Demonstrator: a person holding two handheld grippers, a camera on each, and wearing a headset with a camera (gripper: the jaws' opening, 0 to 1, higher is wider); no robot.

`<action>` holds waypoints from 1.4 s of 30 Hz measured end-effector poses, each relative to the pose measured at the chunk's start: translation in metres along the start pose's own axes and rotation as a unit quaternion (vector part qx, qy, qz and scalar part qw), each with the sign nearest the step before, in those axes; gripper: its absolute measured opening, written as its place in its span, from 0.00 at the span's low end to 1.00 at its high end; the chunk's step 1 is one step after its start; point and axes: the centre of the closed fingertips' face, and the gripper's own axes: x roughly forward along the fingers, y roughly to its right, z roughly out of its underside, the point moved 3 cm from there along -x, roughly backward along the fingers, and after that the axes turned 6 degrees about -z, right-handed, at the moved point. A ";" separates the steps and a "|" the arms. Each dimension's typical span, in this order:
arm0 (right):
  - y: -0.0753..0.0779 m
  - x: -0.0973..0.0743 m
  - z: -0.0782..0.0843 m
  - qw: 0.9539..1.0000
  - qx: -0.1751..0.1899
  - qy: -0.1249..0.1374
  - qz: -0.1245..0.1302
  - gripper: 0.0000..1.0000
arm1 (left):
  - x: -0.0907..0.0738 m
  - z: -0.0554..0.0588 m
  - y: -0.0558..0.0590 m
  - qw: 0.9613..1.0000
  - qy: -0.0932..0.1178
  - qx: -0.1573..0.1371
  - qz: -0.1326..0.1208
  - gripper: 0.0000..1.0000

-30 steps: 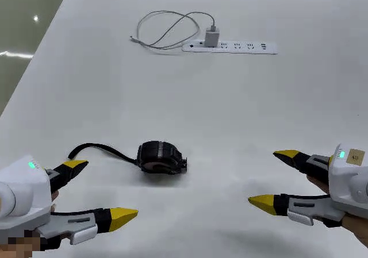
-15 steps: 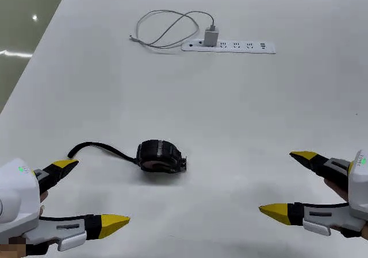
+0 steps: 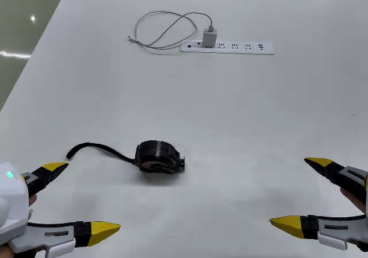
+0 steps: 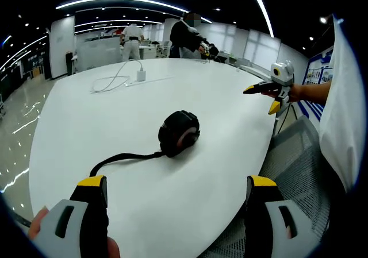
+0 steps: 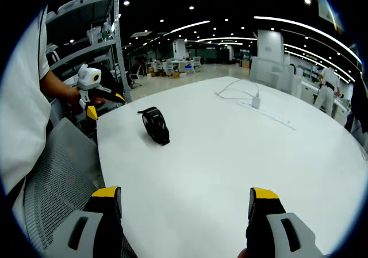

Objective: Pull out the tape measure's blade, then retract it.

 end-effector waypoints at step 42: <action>0.001 -0.012 0.011 1.000 0.011 -0.005 -0.007 0.97 | -0.004 0.004 -0.005 1.000 -0.008 0.015 0.004 0.99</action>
